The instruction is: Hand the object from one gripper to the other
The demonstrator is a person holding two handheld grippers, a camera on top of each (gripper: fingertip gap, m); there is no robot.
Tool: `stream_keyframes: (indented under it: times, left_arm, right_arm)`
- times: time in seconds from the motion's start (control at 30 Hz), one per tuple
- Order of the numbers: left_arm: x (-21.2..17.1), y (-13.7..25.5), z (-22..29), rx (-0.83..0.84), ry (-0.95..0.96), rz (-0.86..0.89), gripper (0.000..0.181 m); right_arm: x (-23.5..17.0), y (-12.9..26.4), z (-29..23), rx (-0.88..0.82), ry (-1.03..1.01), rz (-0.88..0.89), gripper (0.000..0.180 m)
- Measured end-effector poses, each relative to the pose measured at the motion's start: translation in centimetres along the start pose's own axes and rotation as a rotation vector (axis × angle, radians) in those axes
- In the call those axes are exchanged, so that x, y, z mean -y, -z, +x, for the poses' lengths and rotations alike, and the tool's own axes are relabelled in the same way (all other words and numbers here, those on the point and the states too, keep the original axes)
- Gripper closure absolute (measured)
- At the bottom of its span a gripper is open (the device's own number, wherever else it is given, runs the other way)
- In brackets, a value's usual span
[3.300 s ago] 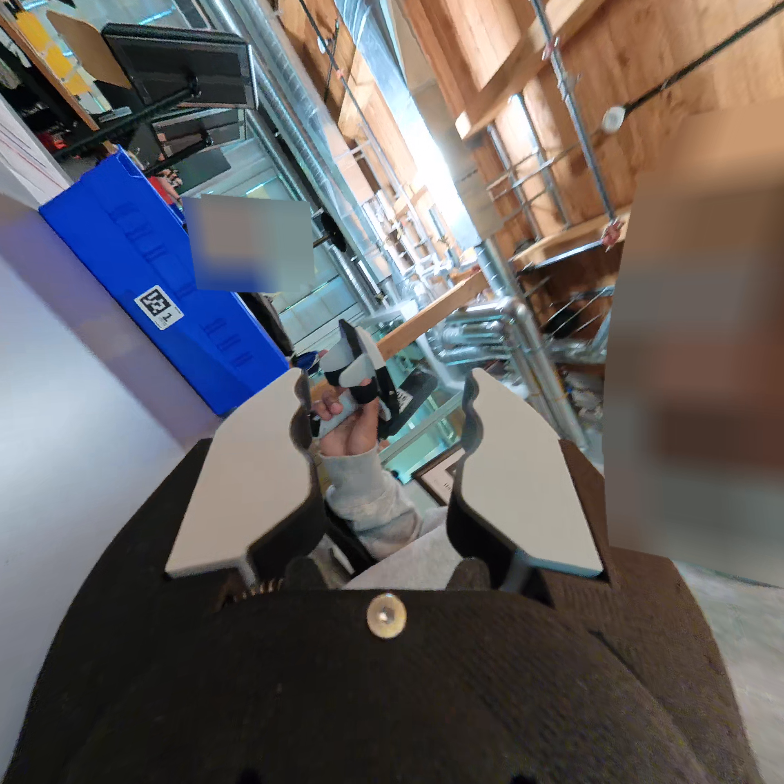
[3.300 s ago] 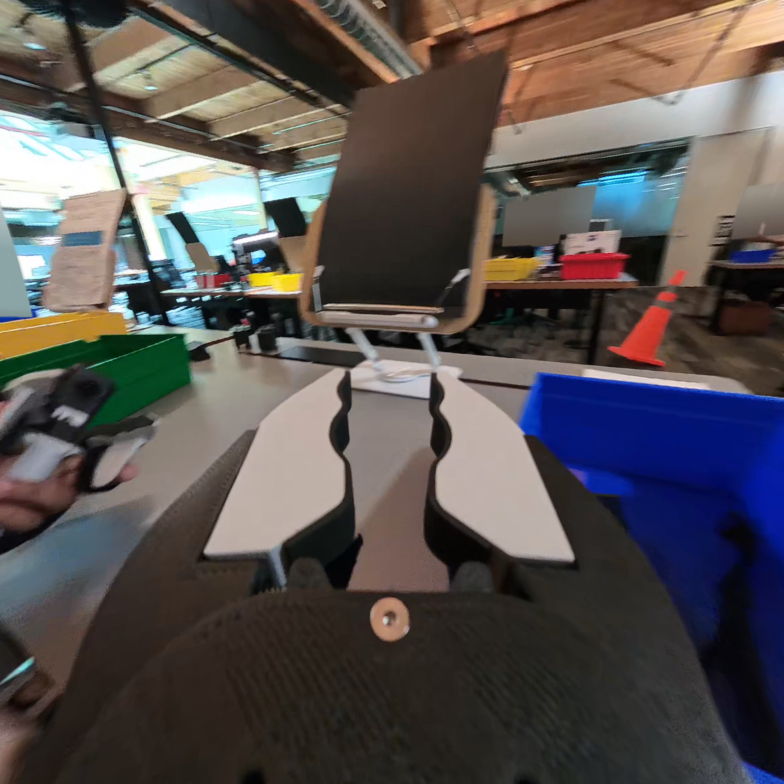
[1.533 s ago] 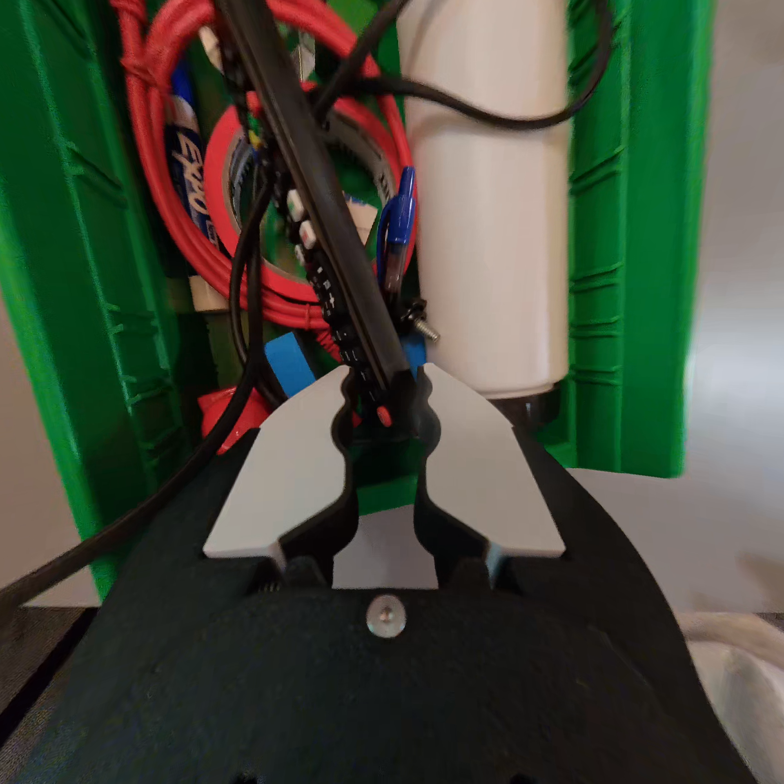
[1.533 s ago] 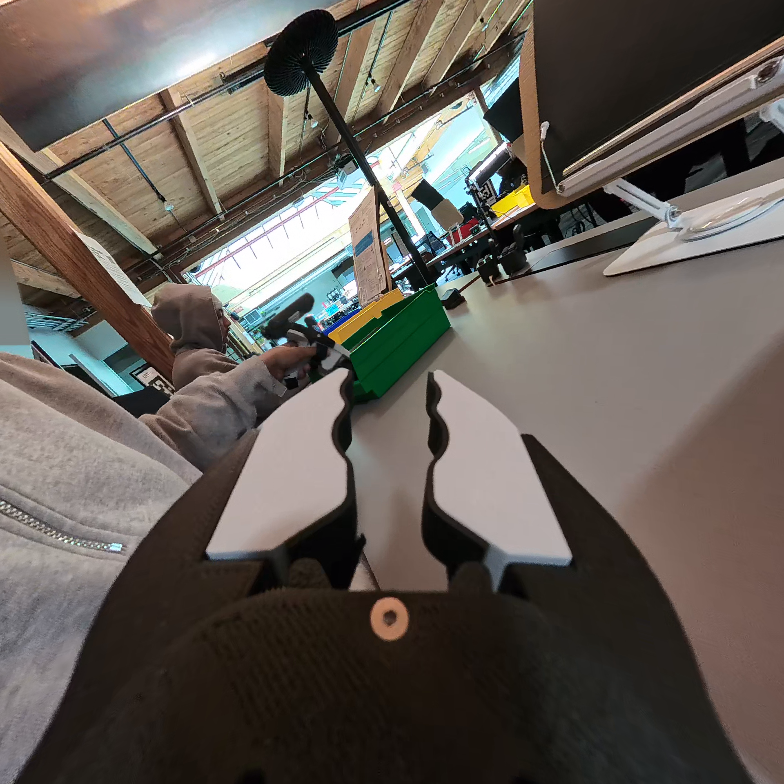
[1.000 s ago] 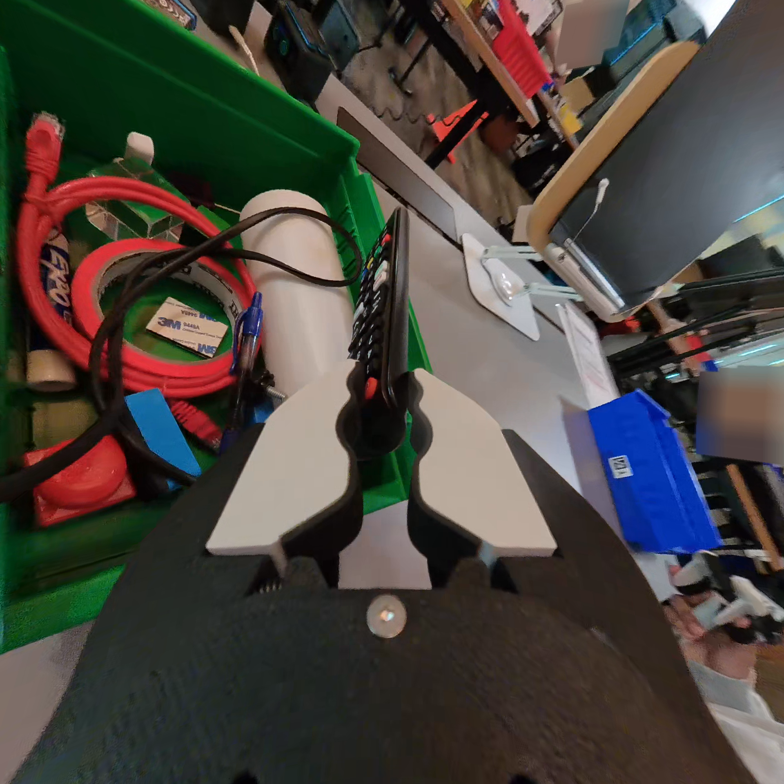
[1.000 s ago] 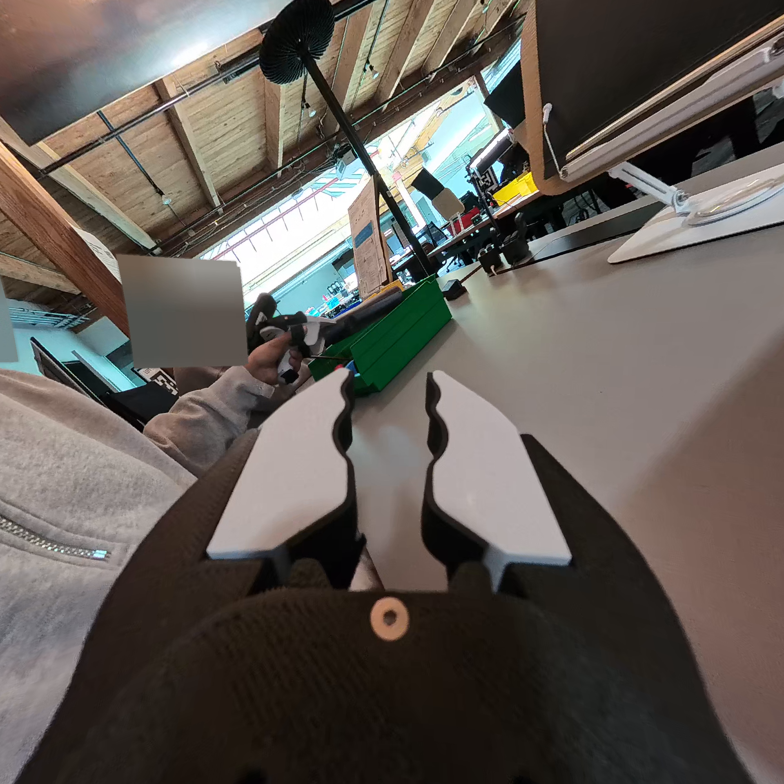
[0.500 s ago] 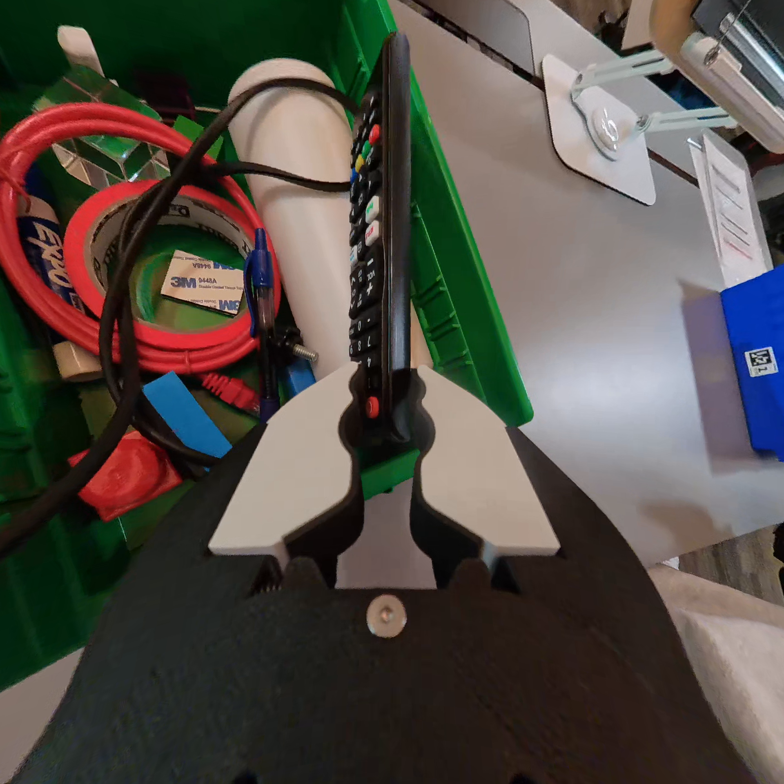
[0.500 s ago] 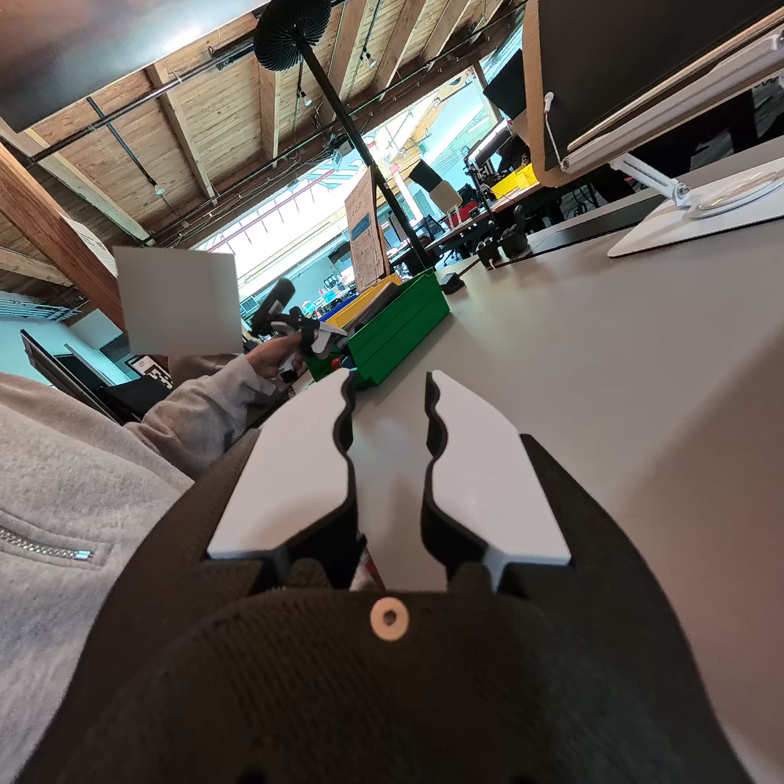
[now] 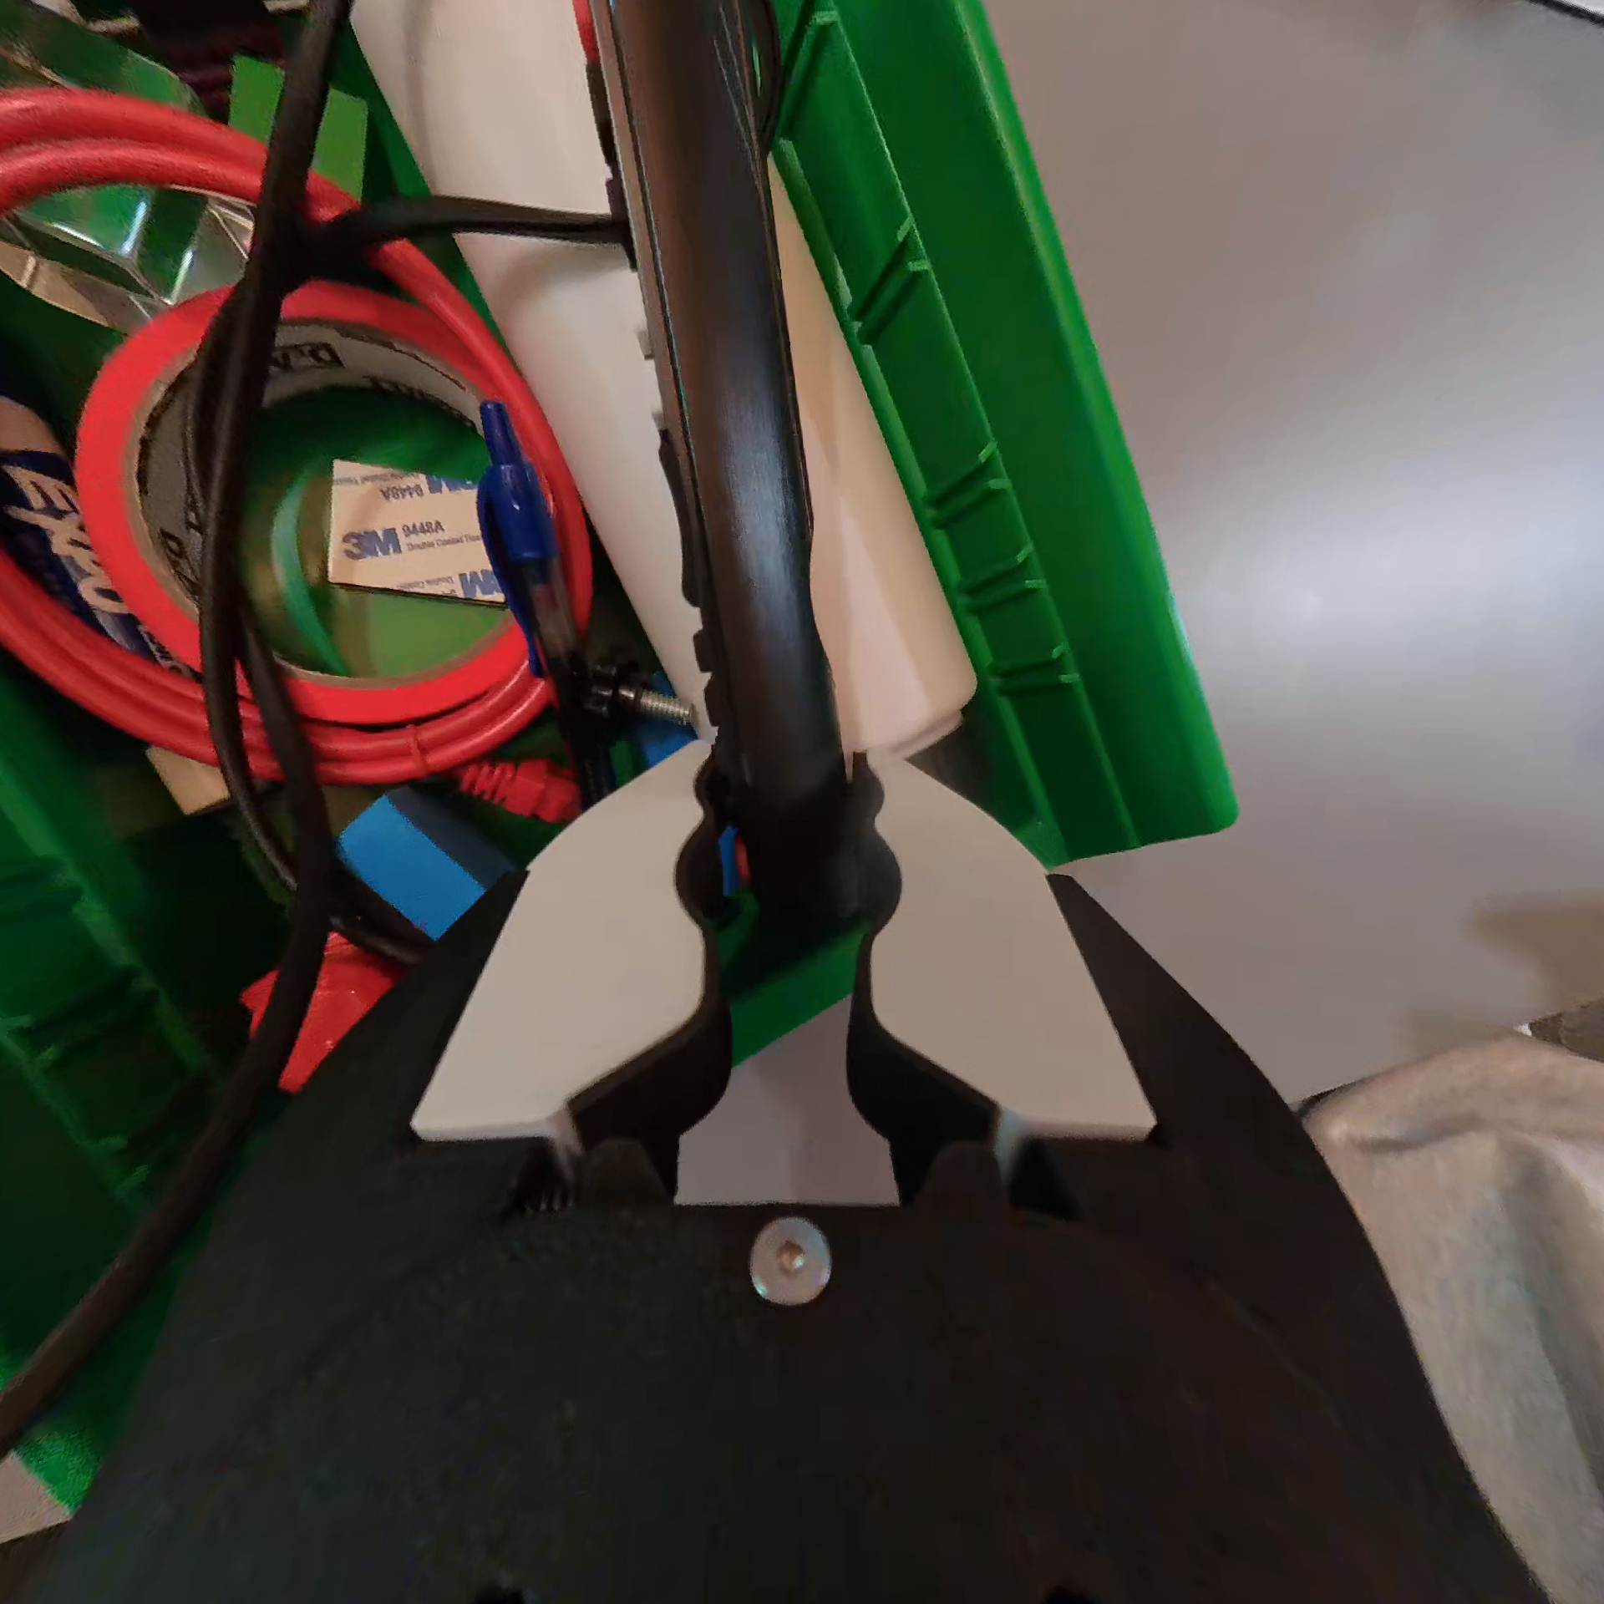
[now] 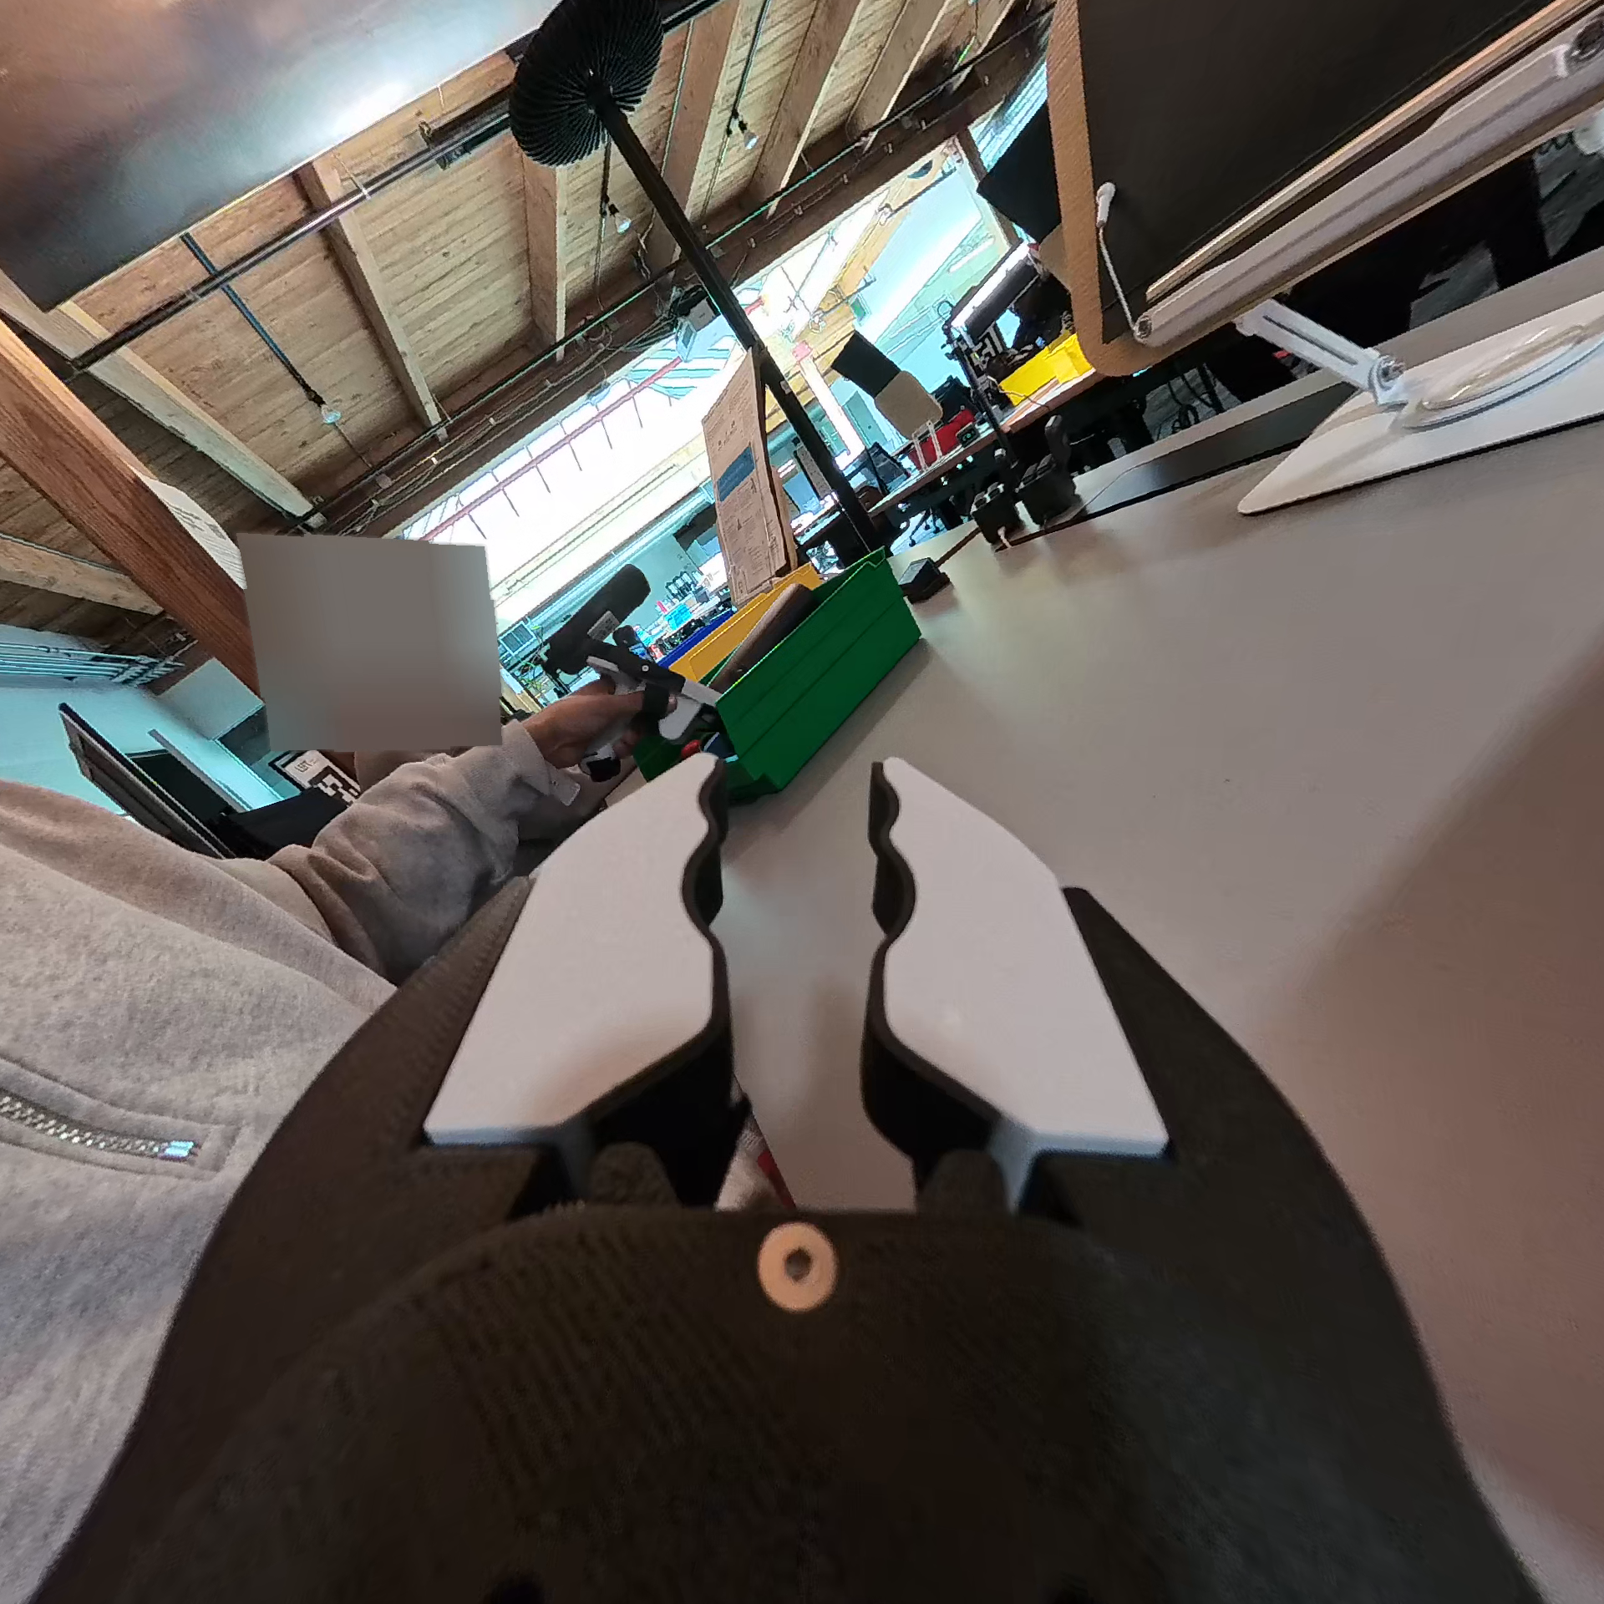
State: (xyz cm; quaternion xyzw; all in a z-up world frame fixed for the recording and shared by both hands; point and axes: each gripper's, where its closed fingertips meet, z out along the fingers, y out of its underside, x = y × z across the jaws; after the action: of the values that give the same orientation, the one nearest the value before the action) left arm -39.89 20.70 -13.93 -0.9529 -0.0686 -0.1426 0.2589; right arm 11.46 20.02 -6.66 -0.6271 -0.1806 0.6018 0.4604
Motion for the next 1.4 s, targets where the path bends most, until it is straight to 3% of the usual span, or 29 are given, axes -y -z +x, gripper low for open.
stream_keyframes:
  times: [0.17, 0.27, 0.43, 0.53, 0.7, 0.83, 0.93, 1.07, 1.13, 1.17, 1.23, 1.4]
  left_arm:
    - [1.5, 1.4, -0.6, 0.077, -0.002, 0.146, 0.155]
    - [3.6, 3.8, 0.6, 0.003, 0.052, 0.339, 0.157]
    - [6.2, 6.7, 7.5, -0.278, 0.023, 0.582, 0.158]
    - [7.4, 7.8, 13.9, -0.541, -0.015, 0.684, 0.157]
    - [6.9, 6.4, 25.3, -1.015, -0.053, 0.683, 0.157]
    - [5.8, 4.2, 32.0, -1.258, -0.022, 0.691, 0.158]
    - [4.1, 2.9, 35.6, -1.393, -0.024, 0.646, 0.158]
    - [1.5, 2.6, 38.5, -1.497, -0.044, 0.606, 0.157]
    - [0.7, 3.2, 39.8, -1.522, -0.085, 0.591, 0.157]
    - [0.3, 3.6, 40.4, -1.529, -0.127, 0.595, 0.157]
    - [-0.6, 4.3, 41.5, -1.517, -0.236, 0.615, 0.157]
    - [-0.9, 5.5, 42.2, -1.463, -0.338, 0.681, 0.155]
  right_arm:
    - [0.1, 0.1, 0.3, -0.009, -0.012, 0.008, 0.148]
    - [0.1, 0.1, 0.5, -0.011, -0.016, 0.006, 0.148]
    - [-0.8, -0.5, 0.8, -0.018, -0.01, -0.027, 0.148]
    - [-1.1, -1.1, 0.5, -0.005, 0.02, -0.046, 0.148]
    - [-1.1, -3.4, -1.2, 0.038, 0.118, -0.071, 0.143]
    - [3.9, -5.6, -1.8, -0.056, 0.329, 0.052, 0.117]
    - [8.2, -7.5, -3.6, -0.054, 0.447, 0.122, 0.115]
    - [11.9, -11.0, -5.9, 0.014, 0.481, 0.145, 0.091]
    - [12.8, -12.8, -6.8, 0.045, 0.465, 0.128, 0.088]
    - [12.9, -13.7, -7.2, 0.065, 0.454, 0.103, 0.095]
    - [12.3, -14.8, -8.8, 0.172, 0.411, 0.01, 0.148]
    - [12.6, -15.0, -11.4, 0.31, 0.297, -0.021, 0.154]
